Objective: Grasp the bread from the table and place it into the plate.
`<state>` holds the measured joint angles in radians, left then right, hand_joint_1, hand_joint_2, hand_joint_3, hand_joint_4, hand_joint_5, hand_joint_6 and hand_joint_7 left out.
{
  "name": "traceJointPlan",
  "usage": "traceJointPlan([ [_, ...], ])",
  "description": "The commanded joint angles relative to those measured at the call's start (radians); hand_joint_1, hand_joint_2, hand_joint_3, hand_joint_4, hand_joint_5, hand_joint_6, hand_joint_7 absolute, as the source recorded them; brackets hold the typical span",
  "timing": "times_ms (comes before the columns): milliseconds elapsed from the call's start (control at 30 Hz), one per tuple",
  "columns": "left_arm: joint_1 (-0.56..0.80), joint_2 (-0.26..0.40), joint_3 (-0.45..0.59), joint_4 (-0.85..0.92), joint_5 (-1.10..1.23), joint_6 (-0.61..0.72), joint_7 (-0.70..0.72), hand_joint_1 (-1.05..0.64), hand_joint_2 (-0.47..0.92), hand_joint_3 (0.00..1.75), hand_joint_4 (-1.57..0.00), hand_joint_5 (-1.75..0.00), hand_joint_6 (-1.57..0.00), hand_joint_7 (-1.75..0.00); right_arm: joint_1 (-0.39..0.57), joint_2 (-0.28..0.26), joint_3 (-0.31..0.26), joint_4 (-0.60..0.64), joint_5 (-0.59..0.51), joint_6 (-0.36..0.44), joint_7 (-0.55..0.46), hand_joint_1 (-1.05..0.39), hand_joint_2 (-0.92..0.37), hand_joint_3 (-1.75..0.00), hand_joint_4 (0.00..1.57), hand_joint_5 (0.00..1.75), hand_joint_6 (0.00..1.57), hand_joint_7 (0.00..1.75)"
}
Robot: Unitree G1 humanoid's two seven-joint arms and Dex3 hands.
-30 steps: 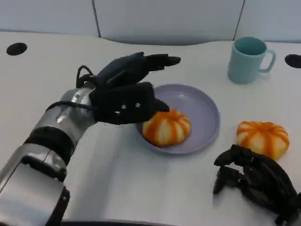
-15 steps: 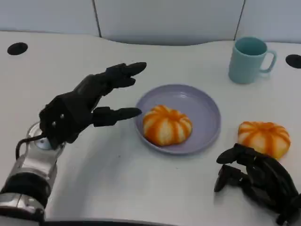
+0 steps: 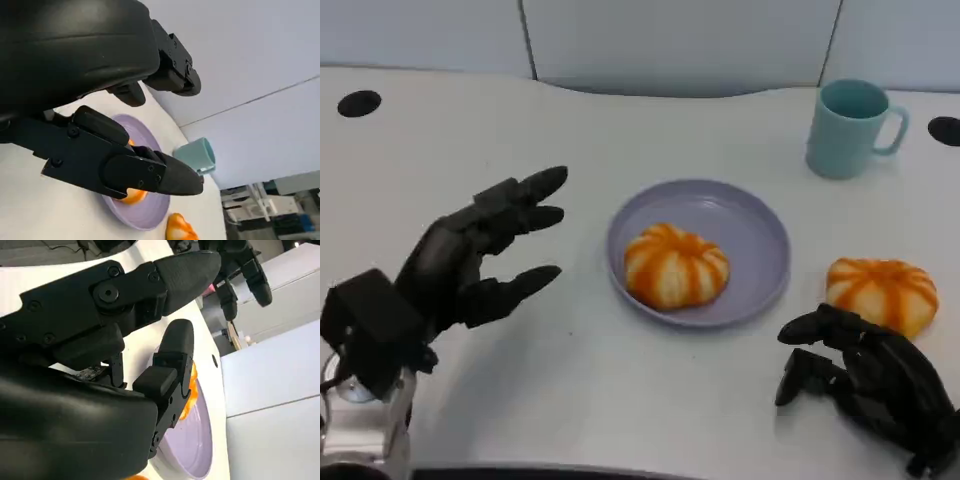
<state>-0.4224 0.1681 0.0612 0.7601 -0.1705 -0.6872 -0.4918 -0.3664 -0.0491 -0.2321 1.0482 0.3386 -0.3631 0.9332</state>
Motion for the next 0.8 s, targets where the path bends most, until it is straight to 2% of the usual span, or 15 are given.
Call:
traceJointPlan([
  [33, 0.07, -0.014, 0.019, -0.064, -0.062, 0.016, -0.041, -0.82, 0.92, 0.24, -0.23, -0.86, -0.48, -0.09, 0.029, -0.014, 0.005, 0.02, -0.02, 0.01, -0.02, -0.54, -0.92, -0.1, 0.63, 1.43, 0.75, 0.83],
  [233, 0.147, -0.036, 0.033, -0.147, -0.131, 0.083, -0.078, -0.77, 0.92, 0.21, -0.26, -1.1, -0.54, -0.17, 0.03, -0.012, 0.009, 0.019, -0.024, -0.013, -0.018, -0.53, -0.92, -0.11, 0.62, 1.43, 0.74, 0.85],
  [467, 0.245, -0.07, 0.05, -0.24, -0.19, 0.162, -0.087, -0.7, 0.92, 0.18, -0.27, -1.4, -0.52, -0.34, 0.033, -0.013, 0.008, 0.001, -0.024, 0.011, -0.024, -0.54, -0.92, -0.1, 0.63, 1.42, 0.74, 0.87],
  [533, 0.272, -0.078, 0.052, -0.268, -0.213, 0.196, -0.096, -0.69, 0.92, 0.18, -0.28, -1.48, -0.42, -0.6, 0.036, -0.014, 0.01, -0.006, -0.028, 0.013, -0.03, -0.54, -0.92, -0.1, 0.63, 1.41, 0.74, 0.87],
  [600, 0.286, -0.09, 0.062, -0.281, -0.244, 0.221, -0.115, -0.68, 0.92, 0.17, -0.28, -1.51, -0.39, -0.69, 0.034, -0.013, 0.008, 0.001, -0.027, 0.011, -0.029, -0.54, -0.92, -0.1, 0.63, 1.41, 0.74, 0.87],
  [700, 0.303, -0.104, 0.081, -0.271, -0.282, 0.242, -0.144, -0.65, 0.92, 0.18, -0.23, -1.67, -0.29, -1.1, 0.036, -0.014, 0.007, -0.003, -0.026, 0.01, -0.03, -0.55, -0.92, -0.1, 0.63, 1.39, 0.75, 0.87],
  [800, 0.321, -0.112, 0.096, -0.268, -0.291, 0.262, -0.145, -0.66, 0.92, 0.16, -0.21, -1.73, -0.25, -1.32, 0.032, -0.014, 0.002, 0.001, -0.019, 0.012, -0.016, -0.53, -0.92, -0.11, 0.63, 1.38, 0.74, 0.87],
])
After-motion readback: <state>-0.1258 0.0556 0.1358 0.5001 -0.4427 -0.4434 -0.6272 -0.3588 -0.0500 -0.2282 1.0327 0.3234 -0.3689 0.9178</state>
